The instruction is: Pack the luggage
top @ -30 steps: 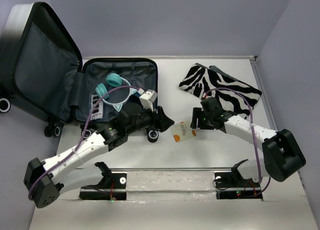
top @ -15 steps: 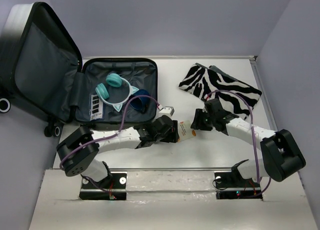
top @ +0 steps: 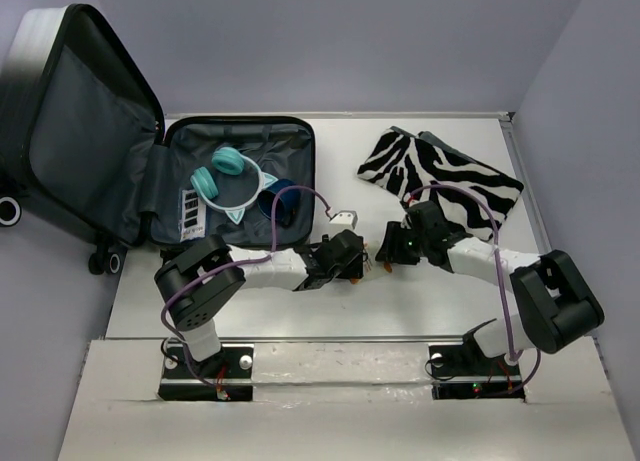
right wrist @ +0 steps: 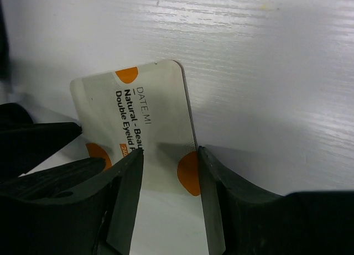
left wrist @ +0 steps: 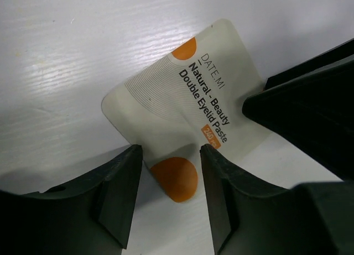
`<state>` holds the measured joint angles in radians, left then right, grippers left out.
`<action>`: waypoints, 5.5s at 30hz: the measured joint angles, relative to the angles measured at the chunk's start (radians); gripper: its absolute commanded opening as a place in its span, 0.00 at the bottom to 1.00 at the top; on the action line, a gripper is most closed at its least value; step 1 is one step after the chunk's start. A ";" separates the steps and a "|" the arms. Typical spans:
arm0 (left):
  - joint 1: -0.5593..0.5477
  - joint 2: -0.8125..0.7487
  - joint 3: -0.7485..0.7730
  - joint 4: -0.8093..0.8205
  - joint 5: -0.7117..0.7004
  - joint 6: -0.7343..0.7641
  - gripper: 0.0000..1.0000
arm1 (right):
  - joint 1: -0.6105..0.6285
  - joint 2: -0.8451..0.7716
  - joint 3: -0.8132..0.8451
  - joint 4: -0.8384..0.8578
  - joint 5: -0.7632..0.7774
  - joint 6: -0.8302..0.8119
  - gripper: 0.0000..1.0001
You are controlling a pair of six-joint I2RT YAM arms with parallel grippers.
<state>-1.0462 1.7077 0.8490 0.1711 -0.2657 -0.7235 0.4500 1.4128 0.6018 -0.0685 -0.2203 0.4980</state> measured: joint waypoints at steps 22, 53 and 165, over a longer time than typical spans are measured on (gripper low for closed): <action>0.009 0.036 -0.032 0.126 -0.014 -0.016 0.06 | -0.020 0.067 -0.082 0.257 -0.164 0.089 0.25; 0.175 -0.518 -0.043 -0.042 -0.025 0.066 0.06 | -0.015 -0.578 0.054 -0.085 0.178 0.040 0.80; 0.246 0.601 0.862 -0.122 0.378 0.185 0.48 | -1.008 -0.087 -0.040 0.000 0.152 0.218 0.98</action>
<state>-0.8001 2.3085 1.7111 0.0490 0.1127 -0.5381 -0.5579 1.3254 0.5617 -0.0689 -0.0685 0.7162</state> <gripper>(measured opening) 0.649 0.994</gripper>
